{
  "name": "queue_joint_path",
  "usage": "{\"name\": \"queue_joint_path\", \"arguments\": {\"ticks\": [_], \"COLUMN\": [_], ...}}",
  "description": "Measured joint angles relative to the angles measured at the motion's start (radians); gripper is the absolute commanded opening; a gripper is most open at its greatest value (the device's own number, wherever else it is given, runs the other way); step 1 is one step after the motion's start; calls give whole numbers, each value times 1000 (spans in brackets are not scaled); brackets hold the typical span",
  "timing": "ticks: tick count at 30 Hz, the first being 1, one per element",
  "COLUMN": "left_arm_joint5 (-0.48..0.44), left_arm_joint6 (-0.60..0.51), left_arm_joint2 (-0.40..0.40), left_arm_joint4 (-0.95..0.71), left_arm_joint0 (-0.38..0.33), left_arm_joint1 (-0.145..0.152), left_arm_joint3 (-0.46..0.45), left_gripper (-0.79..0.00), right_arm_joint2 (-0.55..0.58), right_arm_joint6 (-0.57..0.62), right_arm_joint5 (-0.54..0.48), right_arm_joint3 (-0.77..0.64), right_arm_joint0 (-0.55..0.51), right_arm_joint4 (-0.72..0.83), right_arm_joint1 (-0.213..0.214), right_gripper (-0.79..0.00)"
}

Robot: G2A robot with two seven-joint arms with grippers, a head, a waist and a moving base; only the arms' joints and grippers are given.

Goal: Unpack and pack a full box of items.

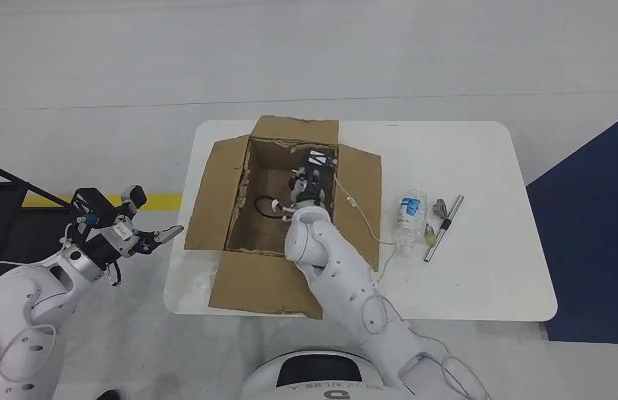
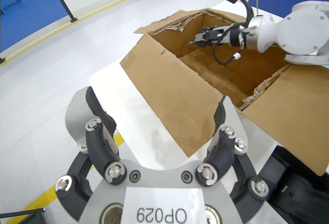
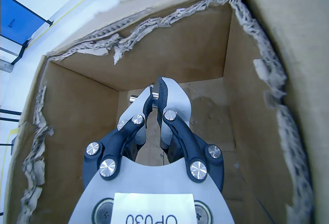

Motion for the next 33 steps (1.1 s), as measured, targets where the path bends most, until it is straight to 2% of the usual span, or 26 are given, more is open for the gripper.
{"name": "queue_joint_path", "arguments": {"ticks": [5,8,13,14,16,17,18,19,21,26,28,31,33], "left_arm_joint5": [0,0,0,0,0,0,0,0,0,0,0,0,0], "left_arm_joint6": [0,0,0,0,0,0,0,0,0,0,0,0,0], "left_arm_joint2": [0,0,0,0,0,0,0,0,0,0,0,0,0], "left_arm_joint4": [0,0,0,0,0,0,0,0,0,0,0,0,0], "left_arm_joint0": [0,0,0,0,0,0,0,0,0,0,0,0,0], "left_arm_joint1": [0,0,0,0,0,0,0,0,0,0,0,0,0], "left_arm_joint3": [0,0,0,0,0,0,0,0,0,0,0,0,0], "left_gripper": [0,0,0,0,0,0,0,0,0,0,0,0,0], "right_arm_joint2": [4,14,10,7,-3,-10,-16,-23,-40,-68,-76,-91,-103], "right_arm_joint6": [94,109,186,238,337,401,444,481,550,658,687,726,748], "right_arm_joint5": [-71,-95,-60,-45,-12,9,23,35,58,124,146,174,189], "right_arm_joint3": [-194,-281,-313,-292,-249,-220,-199,-178,-134,-32,1,46,71], "right_arm_joint0": [-104,-158,-176,-159,-117,-86,-63,-42,0,80,102,131,145], "right_arm_joint4": [-118,-143,-191,-212,-248,-264,-273,-282,-297,-321,-327,-338,-344], "right_arm_joint1": [31,52,63,63,61,58,55,52,45,28,22,12,6], "right_gripper": [-785,-785,-785,-576,-422,-188,-92,-58,-43,-145,-157,-231,-314]}}
